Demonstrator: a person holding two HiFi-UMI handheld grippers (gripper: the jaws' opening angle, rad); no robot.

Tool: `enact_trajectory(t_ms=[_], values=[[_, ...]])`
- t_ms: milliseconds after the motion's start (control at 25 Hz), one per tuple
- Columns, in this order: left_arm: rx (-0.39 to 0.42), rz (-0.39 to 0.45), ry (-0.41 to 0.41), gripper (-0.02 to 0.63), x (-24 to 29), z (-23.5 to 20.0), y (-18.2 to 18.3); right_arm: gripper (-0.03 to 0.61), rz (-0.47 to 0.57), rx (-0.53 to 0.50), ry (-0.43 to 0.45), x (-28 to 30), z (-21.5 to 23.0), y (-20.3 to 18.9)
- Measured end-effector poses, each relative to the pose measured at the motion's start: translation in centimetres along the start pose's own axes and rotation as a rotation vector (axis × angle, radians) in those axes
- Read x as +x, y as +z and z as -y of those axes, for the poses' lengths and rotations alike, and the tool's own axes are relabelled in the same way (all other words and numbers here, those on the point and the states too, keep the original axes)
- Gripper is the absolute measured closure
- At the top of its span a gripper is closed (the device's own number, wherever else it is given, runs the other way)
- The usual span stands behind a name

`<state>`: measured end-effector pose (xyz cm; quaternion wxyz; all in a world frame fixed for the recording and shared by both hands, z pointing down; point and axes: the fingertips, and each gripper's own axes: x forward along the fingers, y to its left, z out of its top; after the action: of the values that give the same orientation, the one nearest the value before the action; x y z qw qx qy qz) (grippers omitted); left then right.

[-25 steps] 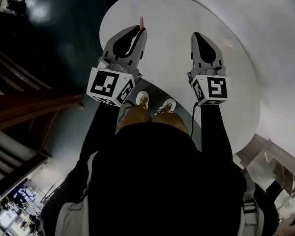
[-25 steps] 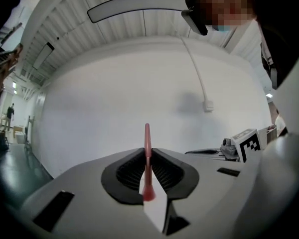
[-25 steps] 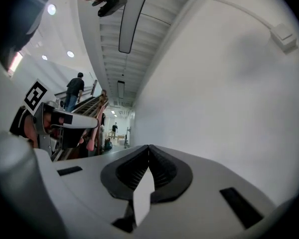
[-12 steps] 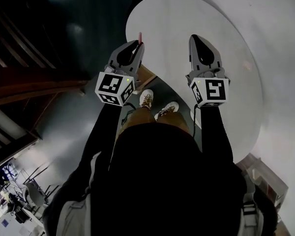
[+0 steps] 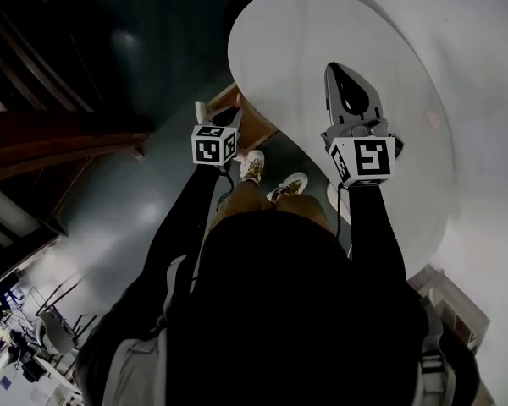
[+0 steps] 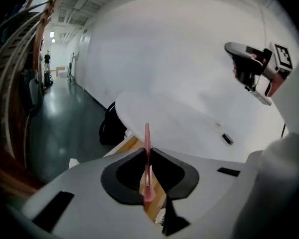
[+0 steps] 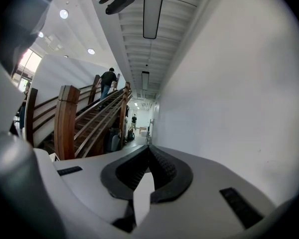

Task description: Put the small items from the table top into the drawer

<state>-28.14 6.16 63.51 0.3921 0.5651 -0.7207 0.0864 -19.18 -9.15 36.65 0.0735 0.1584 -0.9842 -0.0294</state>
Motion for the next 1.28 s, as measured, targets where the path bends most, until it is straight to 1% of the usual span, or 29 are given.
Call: enact_trajectory(t_ms=[80,160,240,320,360,680,840,920,1040,1120,1200,1280], values=[[-0.064,-0.048,0.020,0.558,0.8,-1.2,-1.8,0.552,-0.003,-0.004,0.000,0.2,-0.2,-0.1],[-0.082,-0.070,0.036,0.557,1.1,-1.7,-2.5,0.552,-0.004,-0.002,-0.006,0.2,-0.2,-0.1],[-0.060,-0.083,0.048,0.550,1.2,-1.9,-2.6,0.552,-0.006,-0.004,-0.014,0.1,0.0,-0.1],[-0.044,-0.084,0.057,0.467,1.3,-2.0,-2.4,0.552,-0.010,-0.003,-0.022,0.0,0.1,-0.1],[-0.041,-0.081,0.057,0.453,1.3,-2.1,-2.2,0.552,-0.012,-0.004,-0.022,0.0,0.1,0.0],[-0.015,-0.085,0.058,0.454,1.2,-2.4,-2.1,0.552,-0.010,-0.004,-0.021,0.2,0.2,0.1],[0.013,-0.055,0.048,0.454,0.7,-2.1,-0.7,0.552,-0.007,0.005,-0.031,0.3,0.3,0.4],[0.051,-0.016,0.037,0.453,-0.1,-1.6,1.2,0.552,-0.002,0.002,-0.038,0.2,0.4,0.6],[0.153,0.078,0.015,0.453,-1.9,0.0,5.5,0.552,0.010,0.002,-0.057,0.2,1.1,0.9],[0.233,0.151,-0.011,0.453,-3.2,1.8,9.0,0.552,0.017,0.002,-0.073,0.0,1.6,1.3],[0.332,0.233,-0.034,0.453,-4.6,4.0,13.0,0.552,0.028,0.003,-0.092,-0.2,2.2,1.6],[0.433,0.331,-0.037,0.453,-6.4,6.1,17.0,0.552,0.040,-0.001,-0.103,-0.3,2.6,2.1]])
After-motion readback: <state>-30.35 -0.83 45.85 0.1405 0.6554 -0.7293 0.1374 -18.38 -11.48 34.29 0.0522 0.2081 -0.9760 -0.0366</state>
